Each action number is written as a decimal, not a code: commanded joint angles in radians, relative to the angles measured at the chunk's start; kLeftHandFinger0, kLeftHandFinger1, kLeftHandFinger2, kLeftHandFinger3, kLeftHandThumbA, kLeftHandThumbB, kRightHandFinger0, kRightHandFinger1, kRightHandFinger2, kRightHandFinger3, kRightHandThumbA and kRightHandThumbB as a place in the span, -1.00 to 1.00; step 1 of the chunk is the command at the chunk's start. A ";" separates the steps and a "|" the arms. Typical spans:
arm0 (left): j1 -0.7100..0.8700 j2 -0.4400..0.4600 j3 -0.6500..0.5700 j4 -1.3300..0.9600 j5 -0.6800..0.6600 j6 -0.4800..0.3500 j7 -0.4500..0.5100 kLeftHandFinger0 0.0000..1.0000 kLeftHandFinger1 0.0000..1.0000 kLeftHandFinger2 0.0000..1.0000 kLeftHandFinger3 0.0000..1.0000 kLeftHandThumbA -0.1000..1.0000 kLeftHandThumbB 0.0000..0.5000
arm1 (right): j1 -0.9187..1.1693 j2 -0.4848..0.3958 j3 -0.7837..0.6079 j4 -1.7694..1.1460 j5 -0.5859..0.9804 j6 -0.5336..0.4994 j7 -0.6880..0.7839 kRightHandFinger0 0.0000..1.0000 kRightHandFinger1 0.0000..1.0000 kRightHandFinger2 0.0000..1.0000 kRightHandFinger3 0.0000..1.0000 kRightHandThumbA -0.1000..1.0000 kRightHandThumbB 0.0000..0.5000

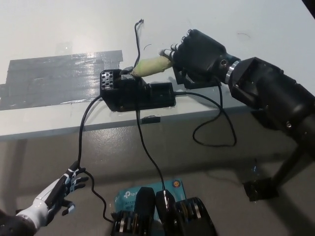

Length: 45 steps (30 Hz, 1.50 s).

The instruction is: The robot uses its right hand to grab and lift the soldering gun kept on the middle of the table and puts it in its base

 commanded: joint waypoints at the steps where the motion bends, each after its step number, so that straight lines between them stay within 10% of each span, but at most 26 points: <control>1: -0.014 0.015 0.005 -0.025 -0.001 -0.010 -0.015 0.75 1.00 0.97 1.00 1.00 0.02 | -0.026 0.039 0.007 -0.092 -0.034 0.100 0.122 1.00 1.00 1.00 1.00 0.20 1.00; 5: -0.014 0.017 0.003 -0.018 -0.002 -0.013 -0.020 0.77 1.00 1.00 1.00 1.00 0.04 | -0.009 0.044 -0.023 -0.199 -0.020 0.187 0.297 1.00 1.00 1.00 1.00 0.62 1.00; 30: 0.026 0.032 0.029 0.006 -0.008 -0.033 -0.012 0.74 1.00 0.92 1.00 1.00 0.00 | 0.108 -0.028 -0.273 -0.820 0.170 0.405 0.852 1.00 1.00 1.00 1.00 0.69 1.00; 39: 0.055 0.042 0.042 -0.010 -0.010 -0.040 -0.008 0.74 0.97 0.94 1.00 1.00 0.03 | 0.469 -0.364 -0.672 -1.648 0.587 0.804 1.129 1.00 1.00 1.00 1.00 0.04 1.00; 42: 0.052 0.043 0.053 -0.001 -0.026 -0.043 -0.014 0.79 1.00 0.99 1.00 1.00 0.09 | 0.671 -0.390 -0.834 -1.713 0.646 0.806 1.014 1.00 1.00 1.00 1.00 0.06 1.00; 45: 0.054 0.034 0.071 0.008 -0.050 -0.024 -0.015 0.85 1.00 1.00 1.00 1.00 0.04 | 1.013 -0.269 -1.128 -1.640 0.762 0.772 0.820 1.00 1.00 1.00 1.00 -0.05 0.53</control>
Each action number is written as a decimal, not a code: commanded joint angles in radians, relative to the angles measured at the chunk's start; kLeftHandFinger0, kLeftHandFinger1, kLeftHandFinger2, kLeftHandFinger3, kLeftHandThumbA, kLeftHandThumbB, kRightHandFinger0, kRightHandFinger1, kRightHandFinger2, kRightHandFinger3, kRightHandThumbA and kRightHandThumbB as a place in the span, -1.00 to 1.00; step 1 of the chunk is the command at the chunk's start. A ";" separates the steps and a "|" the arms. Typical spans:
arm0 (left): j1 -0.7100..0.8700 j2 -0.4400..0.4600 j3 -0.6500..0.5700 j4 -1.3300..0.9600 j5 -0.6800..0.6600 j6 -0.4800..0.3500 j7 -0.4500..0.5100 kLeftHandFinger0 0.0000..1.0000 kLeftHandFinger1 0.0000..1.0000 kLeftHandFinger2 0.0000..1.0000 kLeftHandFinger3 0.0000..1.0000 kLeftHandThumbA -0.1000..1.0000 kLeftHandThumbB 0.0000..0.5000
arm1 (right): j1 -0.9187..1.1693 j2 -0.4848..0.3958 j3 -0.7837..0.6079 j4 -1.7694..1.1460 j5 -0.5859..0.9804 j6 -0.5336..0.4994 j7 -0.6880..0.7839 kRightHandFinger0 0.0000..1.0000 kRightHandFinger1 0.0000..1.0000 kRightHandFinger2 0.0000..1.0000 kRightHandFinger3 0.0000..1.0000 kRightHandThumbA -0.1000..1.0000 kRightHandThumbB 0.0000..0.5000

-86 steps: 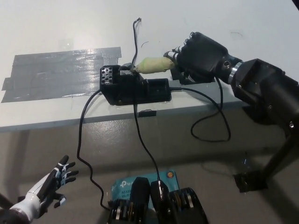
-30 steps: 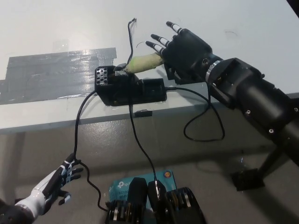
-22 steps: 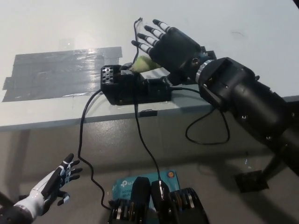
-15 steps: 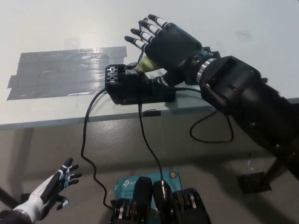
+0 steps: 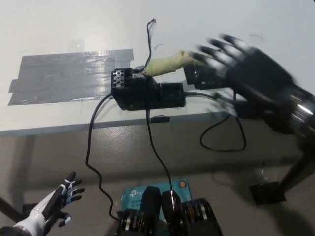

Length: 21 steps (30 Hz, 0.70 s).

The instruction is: The robot uses its right hand to grab and lift the soldering gun kept on the middle of the table and puts it in its base

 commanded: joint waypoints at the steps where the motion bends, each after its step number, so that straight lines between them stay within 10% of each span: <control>1: 0.013 0.035 0.069 -0.014 -0.052 -0.022 -0.017 0.86 1.00 1.00 1.00 1.00 0.04 | 0.508 -0.048 -0.647 -0.386 0.494 0.284 -0.047 1.00 1.00 1.00 1.00 -0.05 0.50; 4: 0.016 0.031 0.067 -0.013 -0.045 -0.019 -0.010 0.87 1.00 1.00 1.00 1.00 0.02 | 0.642 0.068 -0.760 -0.213 0.515 0.141 -0.207 1.00 1.00 1.00 1.00 0.07 0.45; 5: 0.016 0.030 0.070 -0.012 -0.048 -0.017 -0.009 0.88 1.00 1.00 1.00 1.00 0.00 | 0.668 0.103 -0.776 -0.144 0.506 0.099 -0.257 1.00 1.00 1.00 1.00 -0.17 0.35; 6: 0.012 0.030 0.073 0.006 -0.054 -0.020 -0.012 0.93 1.00 1.00 1.00 1.00 0.17 | 0.687 0.147 -0.775 -0.013 0.488 0.033 -0.331 1.00 1.00 1.00 1.00 0.23 0.50; 13: 0.015 0.035 0.087 0.013 -0.034 -0.019 0.011 0.97 1.00 1.00 1.00 1.00 0.19 | 0.688 0.221 -0.728 0.410 0.411 -0.191 -0.505 1.00 1.00 1.00 1.00 0.12 0.13; 21: -0.015 0.033 0.098 0.071 -0.005 -0.014 0.025 0.88 0.97 1.00 1.00 1.00 0.12 | 0.615 0.181 -0.793 0.515 0.516 -0.103 -0.407 1.00 1.00 1.00 1.00 -0.56 -0.09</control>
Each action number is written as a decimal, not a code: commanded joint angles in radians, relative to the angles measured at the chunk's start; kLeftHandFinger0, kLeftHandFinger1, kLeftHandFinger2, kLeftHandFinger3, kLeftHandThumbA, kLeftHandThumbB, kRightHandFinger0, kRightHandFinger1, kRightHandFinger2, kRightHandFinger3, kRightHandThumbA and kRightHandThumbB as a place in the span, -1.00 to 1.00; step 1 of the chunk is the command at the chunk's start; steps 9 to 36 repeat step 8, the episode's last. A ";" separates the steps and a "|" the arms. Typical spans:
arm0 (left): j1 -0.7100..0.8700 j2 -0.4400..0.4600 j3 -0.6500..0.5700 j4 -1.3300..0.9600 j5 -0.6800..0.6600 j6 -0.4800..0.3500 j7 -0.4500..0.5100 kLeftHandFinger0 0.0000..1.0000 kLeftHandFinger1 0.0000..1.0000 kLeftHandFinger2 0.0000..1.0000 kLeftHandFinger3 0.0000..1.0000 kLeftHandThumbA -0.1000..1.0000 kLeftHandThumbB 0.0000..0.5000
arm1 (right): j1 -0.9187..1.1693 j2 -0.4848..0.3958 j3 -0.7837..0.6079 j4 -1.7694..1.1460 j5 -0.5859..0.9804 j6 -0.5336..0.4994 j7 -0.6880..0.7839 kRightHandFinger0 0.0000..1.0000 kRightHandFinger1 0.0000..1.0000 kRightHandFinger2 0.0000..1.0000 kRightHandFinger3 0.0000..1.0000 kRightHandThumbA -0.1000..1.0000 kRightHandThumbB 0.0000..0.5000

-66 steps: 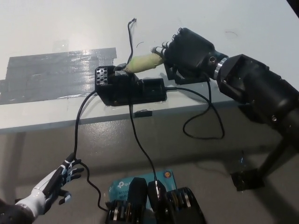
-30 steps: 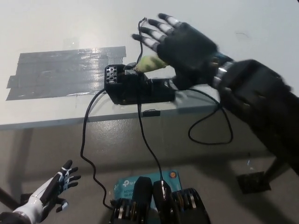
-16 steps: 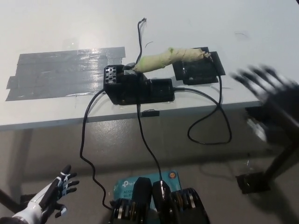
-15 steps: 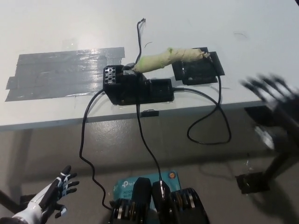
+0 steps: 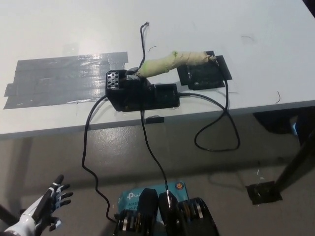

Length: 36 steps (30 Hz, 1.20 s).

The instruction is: The robot uses its right hand to grab and lift the soldering gun kept on the middle of the table and puts it in its base

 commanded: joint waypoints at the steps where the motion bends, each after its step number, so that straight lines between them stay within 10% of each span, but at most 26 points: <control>1: -0.029 0.035 0.038 0.005 -0.002 -0.008 0.022 0.88 0.97 0.99 1.00 1.00 0.06 | -0.063 0.002 -0.102 0.058 0.234 -0.029 -0.144 1.00 1.00 1.00 1.00 -0.57 -0.13; 36: -0.015 0.040 0.048 0.005 0.008 0.010 0.018 0.81 0.88 0.89 1.00 1.00 0.08 | -0.048 -0.004 -0.054 0.065 0.247 0.029 -0.102 0.92 1.00 1.00 1.00 -0.60 -0.16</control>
